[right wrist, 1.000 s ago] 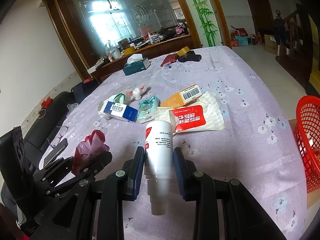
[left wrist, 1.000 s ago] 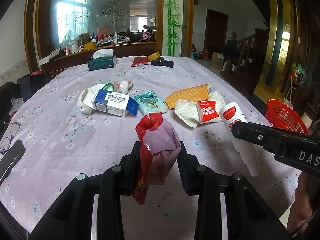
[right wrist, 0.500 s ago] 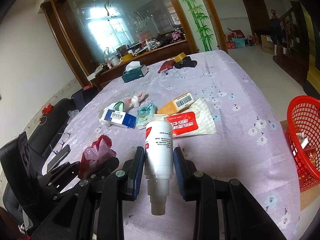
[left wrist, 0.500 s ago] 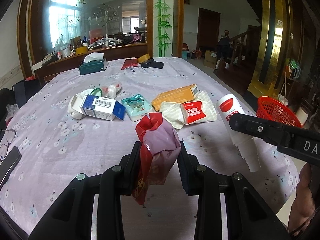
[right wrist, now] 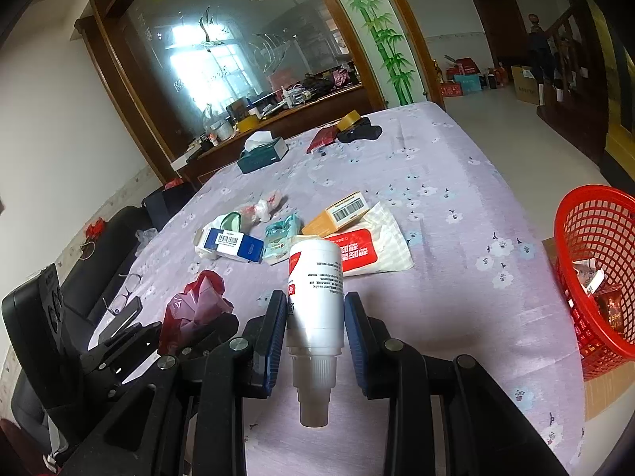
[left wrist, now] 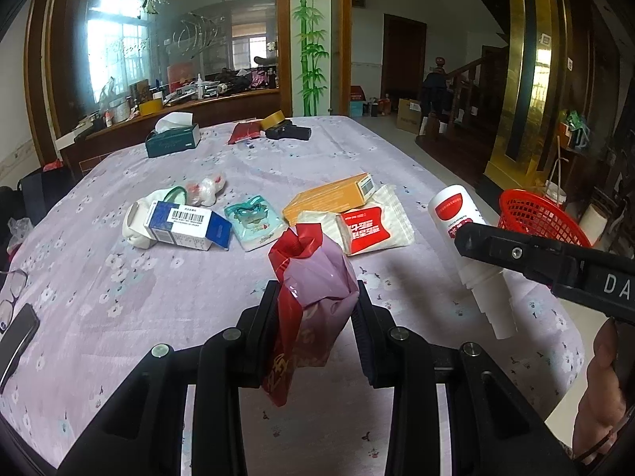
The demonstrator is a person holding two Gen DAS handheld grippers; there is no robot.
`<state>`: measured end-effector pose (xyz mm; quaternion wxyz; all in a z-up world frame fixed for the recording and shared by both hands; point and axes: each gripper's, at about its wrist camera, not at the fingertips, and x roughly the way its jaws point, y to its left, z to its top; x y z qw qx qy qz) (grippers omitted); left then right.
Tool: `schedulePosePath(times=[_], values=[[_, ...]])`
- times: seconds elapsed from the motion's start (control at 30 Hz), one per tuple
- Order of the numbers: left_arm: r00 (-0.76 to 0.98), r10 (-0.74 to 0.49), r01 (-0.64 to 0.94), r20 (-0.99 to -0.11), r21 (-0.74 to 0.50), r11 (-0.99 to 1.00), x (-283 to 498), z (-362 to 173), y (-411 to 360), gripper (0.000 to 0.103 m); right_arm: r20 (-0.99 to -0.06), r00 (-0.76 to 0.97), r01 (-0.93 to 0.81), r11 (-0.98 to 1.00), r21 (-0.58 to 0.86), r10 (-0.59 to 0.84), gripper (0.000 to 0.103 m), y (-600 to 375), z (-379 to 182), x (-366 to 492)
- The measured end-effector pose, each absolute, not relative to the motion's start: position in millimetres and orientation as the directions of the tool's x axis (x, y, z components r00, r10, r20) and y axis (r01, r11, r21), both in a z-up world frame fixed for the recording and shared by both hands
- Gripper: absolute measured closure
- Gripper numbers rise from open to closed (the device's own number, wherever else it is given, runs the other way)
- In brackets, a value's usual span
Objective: Collect trash
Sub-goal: 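Carry the red bag and white bottle toward the red wastebasket, then release the red bag and white bottle into the red wastebasket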
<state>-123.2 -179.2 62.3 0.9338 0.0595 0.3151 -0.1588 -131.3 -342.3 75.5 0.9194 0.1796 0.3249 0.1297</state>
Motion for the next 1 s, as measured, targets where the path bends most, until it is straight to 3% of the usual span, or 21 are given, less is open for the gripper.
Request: schedulePosePath(times=[0.5, 1.0], values=[[0.726, -0.315, 0.412, -0.611, 0.019, 0.911, -121.8, 71.9, -216.0, 0.07, -0.507, 0.8, -0.064, 0.885, 0.461, 0.322, 0.071, -387.6, 85.6, -146.9], [0.514, -0.544, 0.658, -0.663, -0.102, 0.746, -108.7, 90.8, -346.6, 0.07, -0.502, 0.863, 0.239, 0.833, 0.499, 0.053, 0.071, -536.6, 98.7, -179.3]])
